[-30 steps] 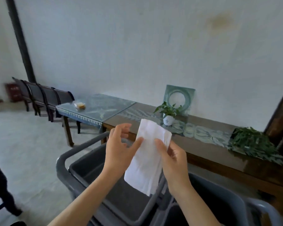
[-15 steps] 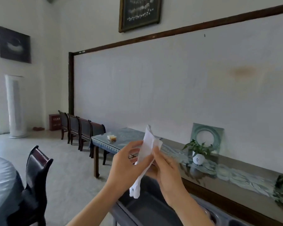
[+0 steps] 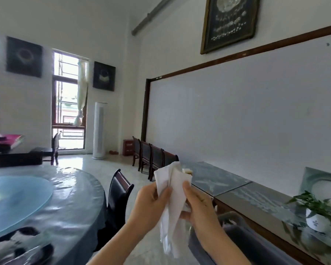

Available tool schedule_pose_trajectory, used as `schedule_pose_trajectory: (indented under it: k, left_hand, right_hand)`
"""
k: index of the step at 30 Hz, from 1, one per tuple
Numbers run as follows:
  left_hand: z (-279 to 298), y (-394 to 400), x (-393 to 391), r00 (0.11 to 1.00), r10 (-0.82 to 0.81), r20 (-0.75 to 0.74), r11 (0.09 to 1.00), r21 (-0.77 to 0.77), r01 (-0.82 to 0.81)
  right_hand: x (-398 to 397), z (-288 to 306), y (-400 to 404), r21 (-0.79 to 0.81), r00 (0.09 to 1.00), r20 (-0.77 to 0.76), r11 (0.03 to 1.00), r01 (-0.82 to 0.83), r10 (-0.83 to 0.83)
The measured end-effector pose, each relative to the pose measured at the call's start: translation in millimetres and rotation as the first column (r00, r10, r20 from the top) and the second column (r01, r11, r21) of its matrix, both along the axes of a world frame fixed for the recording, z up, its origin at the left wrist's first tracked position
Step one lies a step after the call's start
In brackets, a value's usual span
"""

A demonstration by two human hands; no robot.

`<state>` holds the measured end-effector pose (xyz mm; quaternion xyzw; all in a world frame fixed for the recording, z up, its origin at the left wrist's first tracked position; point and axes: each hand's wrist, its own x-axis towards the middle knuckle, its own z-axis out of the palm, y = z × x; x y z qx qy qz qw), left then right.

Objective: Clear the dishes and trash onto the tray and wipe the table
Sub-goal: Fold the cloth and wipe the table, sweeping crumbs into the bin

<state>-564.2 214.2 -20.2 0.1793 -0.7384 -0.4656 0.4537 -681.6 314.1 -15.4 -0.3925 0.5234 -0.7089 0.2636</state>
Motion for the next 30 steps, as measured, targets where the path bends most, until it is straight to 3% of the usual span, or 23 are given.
schedule_pose_trajectory:
  k: [7, 13, 19, 24, 30]
  left_hand:
    - [-21.0, -59.5, 102.0, 0.963, 0.270, -0.004, 0.961, 0.059, -0.269]
    - [-52.0, -103.5, 203.7, 0.874, 0.487, 0.015, 0.861, 0.161, -0.482]
    - [-74.3, -148.8, 307.5, 0.739, 0.671, 0.068, 0.704, 0.255, -0.663]
    - [-77.9, -183.9, 385.8, 0.542, 0.826, 0.158, 0.502, 0.231, -0.833]
    - [-87.9, -210.5, 459.2, 0.391, 0.902, 0.183, 0.341, 0.252, -0.906]
  right_hand:
    - [85.2, -15.4, -86.5, 0.050, 0.969, -0.038, 0.969, -0.243, 0.245]
    - [163.2, -45.9, -167.3, 0.108, 0.897, -0.018, 0.892, -0.438, 0.443]
    - [242.9, -66.7, -249.4, 0.141, 0.805, -0.035, 0.800, -0.583, 0.593]
    - [297.9, -75.3, -319.8, 0.161, 0.726, -0.041, 0.722, -0.673, 0.687]
    - [351.4, -104.8, -401.8, 0.188, 0.679, -0.028, 0.671, -0.717, 0.733]
